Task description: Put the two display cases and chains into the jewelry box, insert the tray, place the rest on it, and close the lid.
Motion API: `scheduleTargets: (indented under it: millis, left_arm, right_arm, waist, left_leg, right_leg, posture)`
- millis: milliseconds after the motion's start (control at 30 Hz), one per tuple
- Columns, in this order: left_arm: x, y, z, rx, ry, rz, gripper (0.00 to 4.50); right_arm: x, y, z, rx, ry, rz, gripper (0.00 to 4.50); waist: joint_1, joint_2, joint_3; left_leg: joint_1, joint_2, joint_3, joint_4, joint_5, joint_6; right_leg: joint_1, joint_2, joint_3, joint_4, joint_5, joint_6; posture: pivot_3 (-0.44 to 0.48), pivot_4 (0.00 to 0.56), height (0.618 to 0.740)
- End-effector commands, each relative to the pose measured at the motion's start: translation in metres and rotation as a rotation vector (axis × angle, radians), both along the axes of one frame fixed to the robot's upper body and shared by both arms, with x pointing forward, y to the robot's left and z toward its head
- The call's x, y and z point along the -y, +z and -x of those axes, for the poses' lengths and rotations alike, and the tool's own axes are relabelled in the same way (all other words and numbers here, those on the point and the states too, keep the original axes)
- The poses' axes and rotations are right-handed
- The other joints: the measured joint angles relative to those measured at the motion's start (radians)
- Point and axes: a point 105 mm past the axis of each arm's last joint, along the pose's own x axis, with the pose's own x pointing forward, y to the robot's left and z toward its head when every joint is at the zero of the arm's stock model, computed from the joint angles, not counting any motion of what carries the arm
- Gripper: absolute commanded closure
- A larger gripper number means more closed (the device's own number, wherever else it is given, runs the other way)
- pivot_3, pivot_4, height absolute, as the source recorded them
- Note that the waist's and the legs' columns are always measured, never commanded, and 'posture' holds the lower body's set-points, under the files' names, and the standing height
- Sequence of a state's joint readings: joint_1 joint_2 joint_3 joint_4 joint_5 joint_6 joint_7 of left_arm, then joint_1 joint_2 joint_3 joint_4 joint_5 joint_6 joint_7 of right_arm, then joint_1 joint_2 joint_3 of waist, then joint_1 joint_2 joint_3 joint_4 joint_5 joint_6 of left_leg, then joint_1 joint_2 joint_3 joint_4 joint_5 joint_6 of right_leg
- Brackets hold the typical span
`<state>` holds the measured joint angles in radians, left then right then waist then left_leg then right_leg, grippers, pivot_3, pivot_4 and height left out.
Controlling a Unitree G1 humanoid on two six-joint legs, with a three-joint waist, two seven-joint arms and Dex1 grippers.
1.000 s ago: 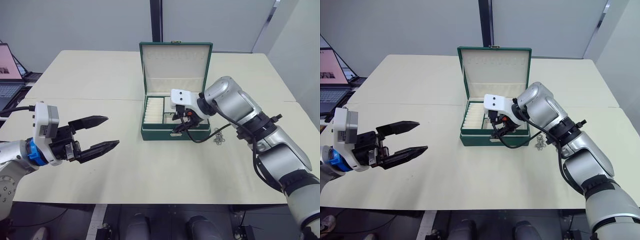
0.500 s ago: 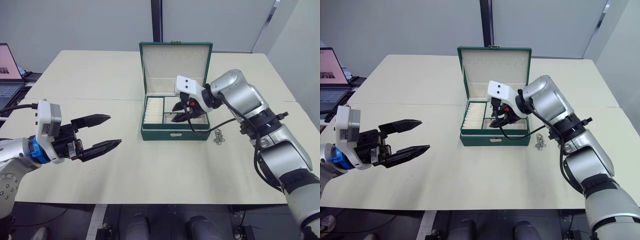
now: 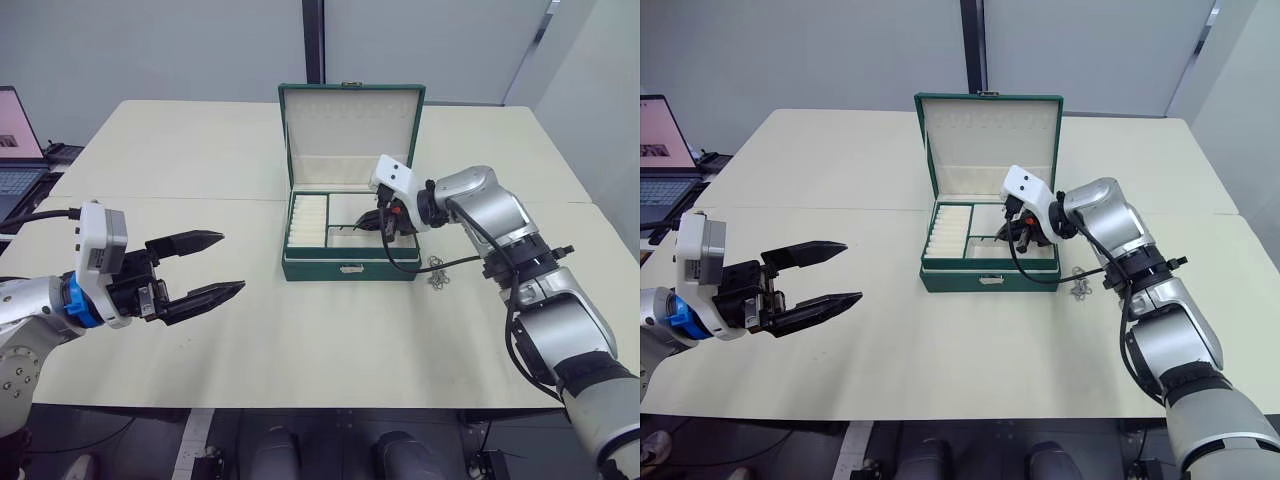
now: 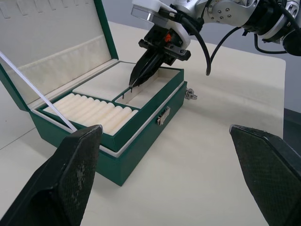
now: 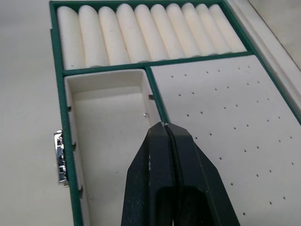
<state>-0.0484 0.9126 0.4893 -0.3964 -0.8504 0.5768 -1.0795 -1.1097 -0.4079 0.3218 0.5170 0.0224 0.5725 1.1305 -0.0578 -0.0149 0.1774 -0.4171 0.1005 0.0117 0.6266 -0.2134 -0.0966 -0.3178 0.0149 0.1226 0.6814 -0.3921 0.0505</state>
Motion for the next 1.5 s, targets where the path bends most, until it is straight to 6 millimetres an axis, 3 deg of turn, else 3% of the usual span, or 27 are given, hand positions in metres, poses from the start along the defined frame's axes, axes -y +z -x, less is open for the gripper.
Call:
scheduleTargets:
  millis: [33,767,1167,1200,1367,1433,1500]
  left_arm:
    - [0.003,0.008,0.002,0.040,-0.006,-0.012,0.00]
    - [0.006,0.014,0.000,0.047,-0.007,-0.013,0.00]
    - [0.006,0.016,-0.001,0.050,-0.005,-0.011,0.00]
    - [0.007,0.017,-0.002,0.051,-0.006,-0.007,0.00]
    - [0.005,0.019,-0.001,0.048,-0.005,-0.004,0.00]
    - [0.003,0.017,-0.002,0.043,0.003,-0.009,0.00]
    - [0.000,0.013,-0.003,0.016,0.019,-0.032,0.00]
  right_arm:
    - [0.002,0.008,-0.006,0.038,-0.026,-0.047,4.47]
    - [0.006,-0.024,-0.009,-0.010,-0.080,-0.065,4.47]
    - [0.008,-0.030,-0.008,-0.021,-0.092,-0.059,4.47]
    - [0.008,-0.028,-0.009,-0.015,-0.095,-0.068,4.47]
    - [0.011,0.030,0.005,0.104,-0.066,-0.174,4.47]
    - [0.024,0.046,0.024,0.140,-0.049,-0.169,4.47]
    - [0.037,0.046,0.049,0.138,-0.024,-0.142,4.47]
  waist:
    - [0.000,0.000,0.000]
    - [-0.001,0.000,0.000]
    - [-0.001,-0.001,-0.001]
    - [-0.001,-0.001,-0.001]
    - [0.002,-0.001,0.000]
    - [0.009,-0.001,0.001]
    - [0.019,-0.001,0.001]
  left_leg:
    - [0.000,0.000,0.000,0.000,0.000,0.000]
    - [0.000,0.000,0.000,0.000,0.001,-0.001]
    - [0.000,0.000,0.000,0.000,0.001,-0.001]
    - [0.000,0.000,0.000,0.000,0.001,-0.001]
    - [0.000,0.000,0.000,0.000,0.001,-0.001]
    - [-0.002,0.000,0.000,0.000,0.001,-0.001]
    - [-0.002,0.000,-0.001,-0.001,0.001,-0.001]
  right_leg:
    - [0.000,0.000,0.000,0.000,0.000,0.000]
    - [0.000,0.000,0.000,0.000,0.000,0.000]
    - [0.001,0.000,0.000,0.000,0.000,0.000]
    - [0.001,0.000,0.000,0.000,0.000,0.000]
    - [0.000,0.000,0.000,0.000,0.000,0.000]
    - [0.000,0.000,0.000,0.000,0.000,0.000]
    - [0.000,0.000,-0.001,-0.001,0.000,0.000]
  posture:
    - [0.000,0.150,0.740]
    - [0.000,0.150,0.740]
    - [0.000,0.150,0.740]
    - [0.000,0.150,0.740]
    - [0.000,0.150,0.740]
    - [0.000,0.150,0.740]
    - [0.000,0.150,0.740]
